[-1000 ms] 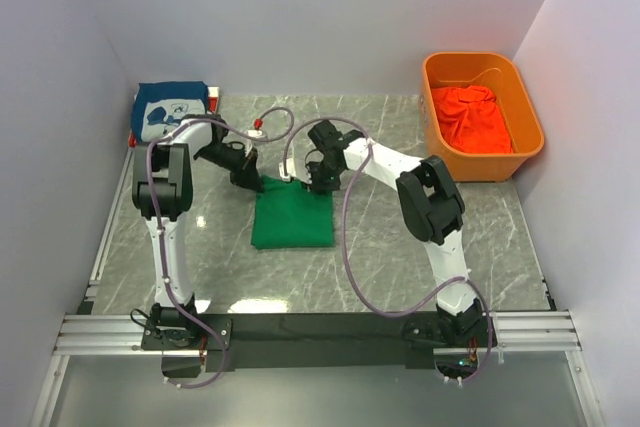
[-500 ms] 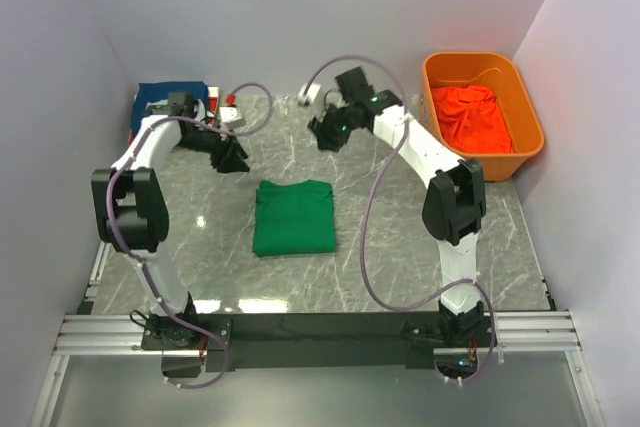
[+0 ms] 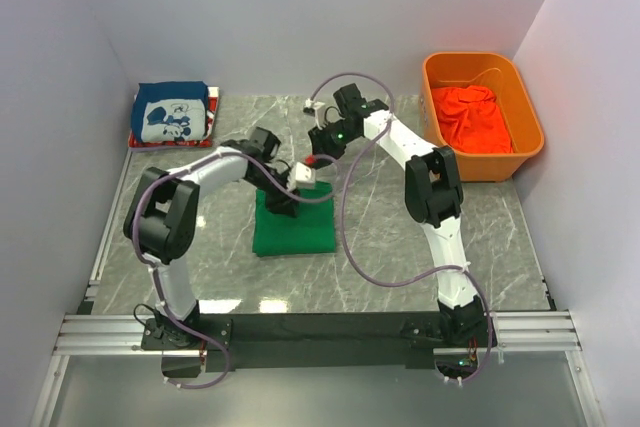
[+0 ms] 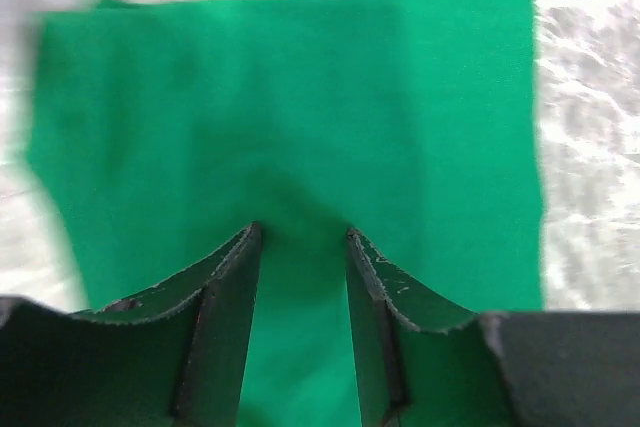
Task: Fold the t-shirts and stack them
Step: Fold the tshirt
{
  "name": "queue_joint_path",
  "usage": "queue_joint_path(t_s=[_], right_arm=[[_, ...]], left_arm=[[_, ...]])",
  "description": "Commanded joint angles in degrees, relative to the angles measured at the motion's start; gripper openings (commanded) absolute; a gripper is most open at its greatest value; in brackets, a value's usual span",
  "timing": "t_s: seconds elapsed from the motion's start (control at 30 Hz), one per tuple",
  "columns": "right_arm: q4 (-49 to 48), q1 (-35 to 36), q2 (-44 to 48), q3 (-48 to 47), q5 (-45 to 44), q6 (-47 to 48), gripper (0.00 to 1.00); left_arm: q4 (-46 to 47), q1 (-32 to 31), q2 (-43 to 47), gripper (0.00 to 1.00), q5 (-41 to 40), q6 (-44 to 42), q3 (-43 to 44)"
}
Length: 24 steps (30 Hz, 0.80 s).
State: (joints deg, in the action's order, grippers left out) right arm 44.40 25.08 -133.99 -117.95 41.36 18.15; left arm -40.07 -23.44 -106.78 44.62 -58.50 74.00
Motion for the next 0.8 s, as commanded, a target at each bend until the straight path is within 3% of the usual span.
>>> queue_joint_path(t_s=[0.0, 0.17, 0.33, 0.57, 0.77], right_arm=[[-1.86, -0.82, 2.24, 1.75, 4.07, -2.60, 0.38], [-2.04, -2.49, 6.19, 8.16, 4.08, -1.98, 0.38], [-1.08, -3.02, 10.32, 14.49, 5.65, -1.45, 0.38], [-2.39, -1.79, 13.67, 22.58, 10.23, -3.73, 0.37], [-8.53, 1.46, 12.36, 25.14, 11.46, -8.57, 0.37]], left_arm=[[1.93, -3.88, 0.26, 0.44, -4.81, 2.69, -3.06], [3.07, -10.47, 1.83, 0.40, -6.65, 8.40, -8.16], [4.12, -16.09, 6.41, 0.40, -2.09, 14.35, -12.56], [11.68, -17.08, 18.88, 0.45, 0.29, 27.99, -15.81], [10.19, -16.99, 20.74, 0.49, -3.83, 28.27, -11.86]])
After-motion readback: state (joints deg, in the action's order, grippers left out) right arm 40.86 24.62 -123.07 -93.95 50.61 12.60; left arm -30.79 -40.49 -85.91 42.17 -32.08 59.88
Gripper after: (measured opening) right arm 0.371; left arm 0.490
